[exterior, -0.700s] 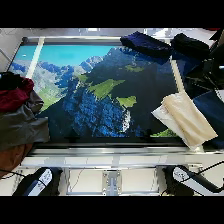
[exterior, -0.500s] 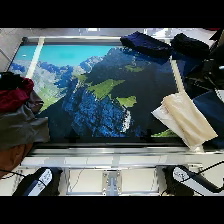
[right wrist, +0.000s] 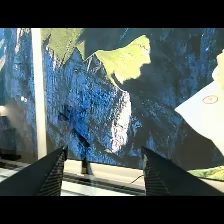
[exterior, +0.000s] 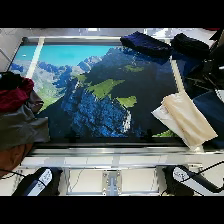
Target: Fold the shirts.
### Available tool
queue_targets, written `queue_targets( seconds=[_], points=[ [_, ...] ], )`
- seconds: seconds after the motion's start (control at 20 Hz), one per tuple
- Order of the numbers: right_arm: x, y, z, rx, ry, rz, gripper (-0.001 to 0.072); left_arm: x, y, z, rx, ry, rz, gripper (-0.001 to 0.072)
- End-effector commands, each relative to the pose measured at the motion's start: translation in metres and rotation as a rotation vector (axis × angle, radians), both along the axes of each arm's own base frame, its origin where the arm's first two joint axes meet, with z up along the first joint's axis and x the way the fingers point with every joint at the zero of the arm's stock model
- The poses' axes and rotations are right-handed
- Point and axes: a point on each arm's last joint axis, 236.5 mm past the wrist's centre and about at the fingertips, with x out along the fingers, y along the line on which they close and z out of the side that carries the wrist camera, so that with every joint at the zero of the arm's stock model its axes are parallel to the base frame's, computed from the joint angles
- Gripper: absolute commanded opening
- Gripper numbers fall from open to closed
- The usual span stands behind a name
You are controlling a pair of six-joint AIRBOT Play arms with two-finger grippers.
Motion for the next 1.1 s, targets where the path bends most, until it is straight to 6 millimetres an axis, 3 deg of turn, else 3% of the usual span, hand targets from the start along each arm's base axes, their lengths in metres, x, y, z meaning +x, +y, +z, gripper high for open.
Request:
queue_targets(
  seconds=[0.0, 0.05, 0.1, 0.25, 0.4, 0.45, 0.5, 0.55, 0.7, 0.9, 1.05],
  points=[
    [0.004, -0.001, 0.002, -0.016, -0.029, 0.013, 0.0526, 0.014, 0.032, -0.006, 0.072, -0.010, 0.093, 0.0249],
    [0.006, -0.002, 0.003, -0.016, -0.038, 0.007, 0.0526, 0.015, 0.059, -0.015, 0.100, 0.018, 0.195, 0.0410],
    [0.008, -0.002, 0.004, -0.017, -0.045, 0.003, 0.0526, 0.012, 0.088, -0.026, 0.120, 0.057, 0.307, 0.0483],
    [0.010, -0.003, 0.004, -0.017, -0.052, -0.002, 0.0526, -0.011, 0.177, -0.061, 0.147, 0.165, 0.617, 0.0500],
    [0.014, -0.006, 0.006, -0.028, -0.072, -0.008, 0.0526, -0.041, 0.238, -0.107, -0.108, 0.230, 0.918, 0.0505],
    [0.016, -0.008, 0.006, -0.034, -0.079, -0.014, 0.0526, -0.045, 0.246, -0.121, -0.227, 0.236, 0.971, 0.0561],
    [0.018, -0.011, 0.006, -0.044, -0.085, -0.025, 0.0526, -0.045, 0.253, -0.133, -0.362, 0.224, 1.012, 0.0683],
    [0.019, -0.012, 0.006, -0.049, -0.088, -0.031, 0.0525, -0.042, 0.258, -0.140, -0.496, 0.200, 1.042, 0.0702],
    [0.021, -0.013, 0.007, -0.050, -0.096, -0.037, 0.0526, -0.035, 0.271, -0.156, -0.787, 0.153, 1.099, 0.0703],
    [0.023, -0.014, 0.008, -0.051, -0.102, -0.042, 0.0526, -0.042, 0.289, -0.183, -0.832, 0.172, 1.138, 0.0702],
    [0.023, -0.014, 0.008, -0.050, -0.104, -0.044, 0.0526, -0.032, 0.297, -0.199, -0.882, 0.157, 1.154, 0.0702]
  ],
)
